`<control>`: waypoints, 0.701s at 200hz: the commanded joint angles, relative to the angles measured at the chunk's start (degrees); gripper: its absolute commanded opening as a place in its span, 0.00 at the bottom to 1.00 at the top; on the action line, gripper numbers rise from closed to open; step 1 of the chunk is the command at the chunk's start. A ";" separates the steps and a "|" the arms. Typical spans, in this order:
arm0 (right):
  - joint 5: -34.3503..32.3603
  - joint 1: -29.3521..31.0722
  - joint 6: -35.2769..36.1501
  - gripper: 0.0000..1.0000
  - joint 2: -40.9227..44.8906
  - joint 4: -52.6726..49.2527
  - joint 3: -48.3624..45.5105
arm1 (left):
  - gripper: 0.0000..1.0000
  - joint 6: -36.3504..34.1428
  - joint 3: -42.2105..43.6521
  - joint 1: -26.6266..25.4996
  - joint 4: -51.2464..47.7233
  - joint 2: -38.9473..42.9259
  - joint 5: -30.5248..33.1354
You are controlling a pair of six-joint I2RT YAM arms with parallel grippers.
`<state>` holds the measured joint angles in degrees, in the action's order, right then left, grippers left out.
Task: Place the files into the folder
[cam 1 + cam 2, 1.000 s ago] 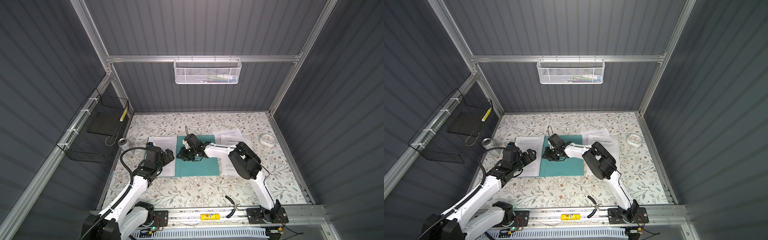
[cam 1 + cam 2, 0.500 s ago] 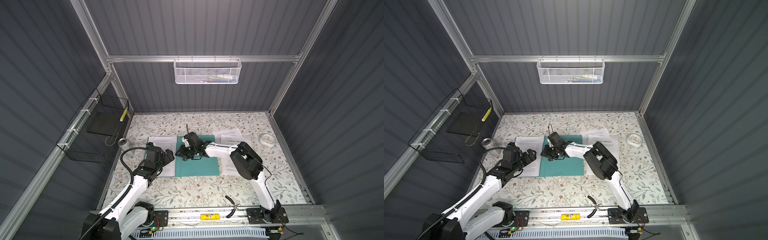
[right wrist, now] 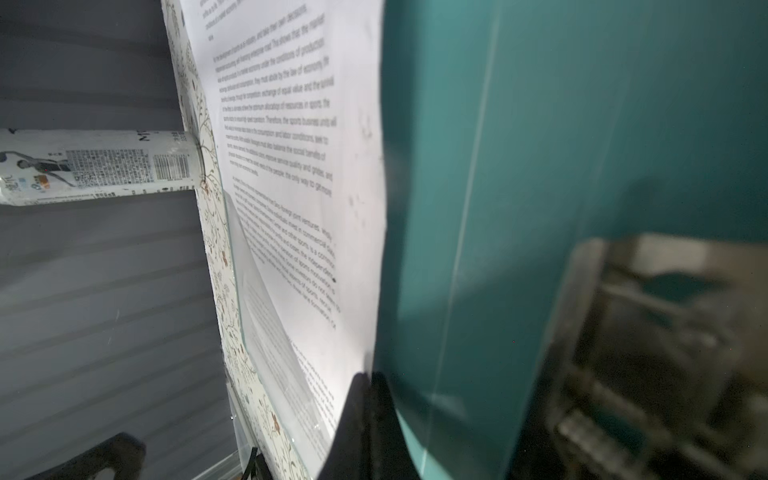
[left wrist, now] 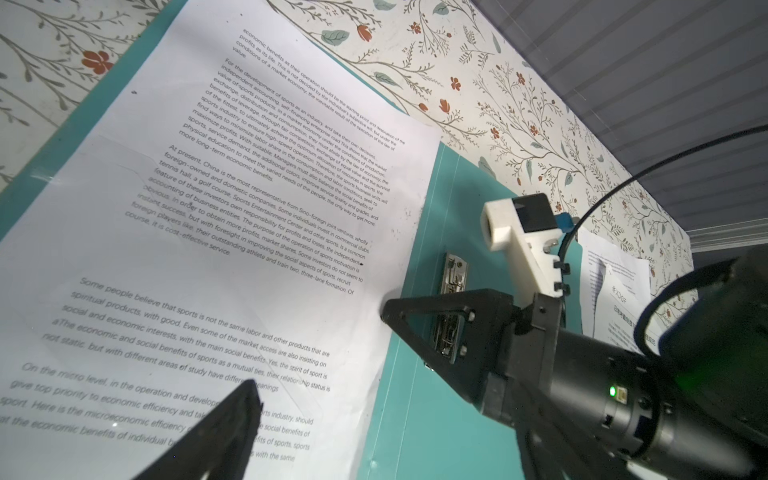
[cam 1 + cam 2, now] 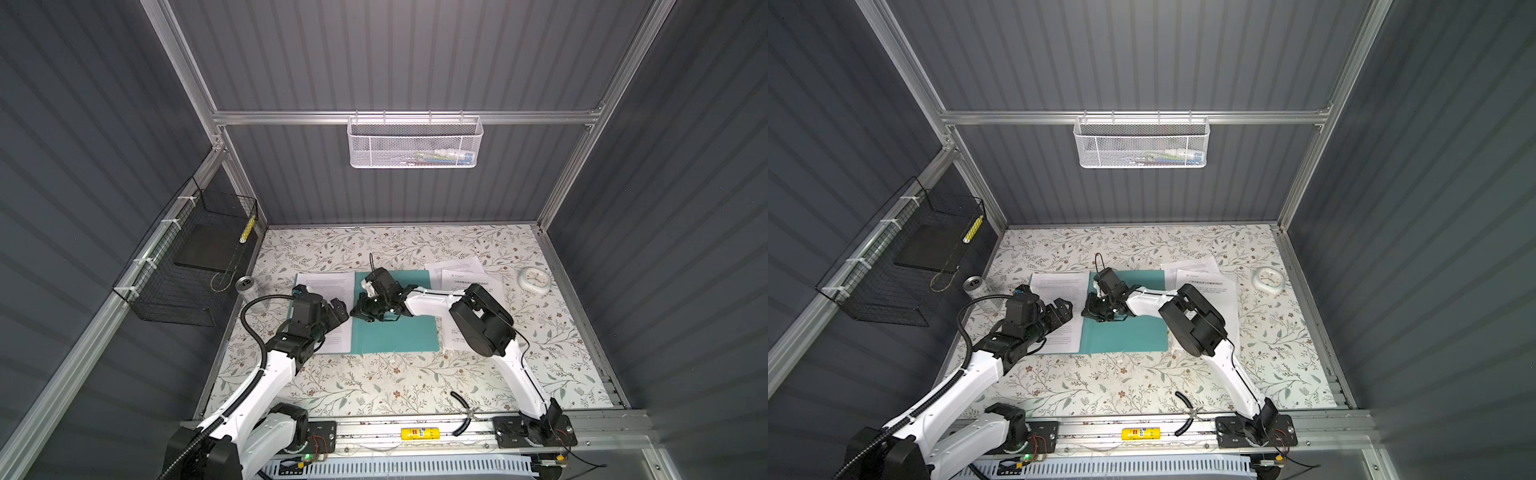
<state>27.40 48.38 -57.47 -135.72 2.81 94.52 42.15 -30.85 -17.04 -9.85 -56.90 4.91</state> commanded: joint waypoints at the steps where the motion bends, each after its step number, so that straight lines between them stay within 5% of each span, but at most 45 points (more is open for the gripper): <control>1: 0.97 -0.04 -2.03 0.00 -1.07 1.99 1.37 | 0.94 -0.83 -0.09 0.43 -1.18 0.58 0.24; 140: 0.82 1.28 -5.53 0.00 -1.65 2.73 1.06 | 0.94 -0.35 0.61 0.43 -0.88 0.43 0.53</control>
<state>27.90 49.19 -61.84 -135.72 5.13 94.63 42.17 -30.81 -17.04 -10.28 -56.88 4.95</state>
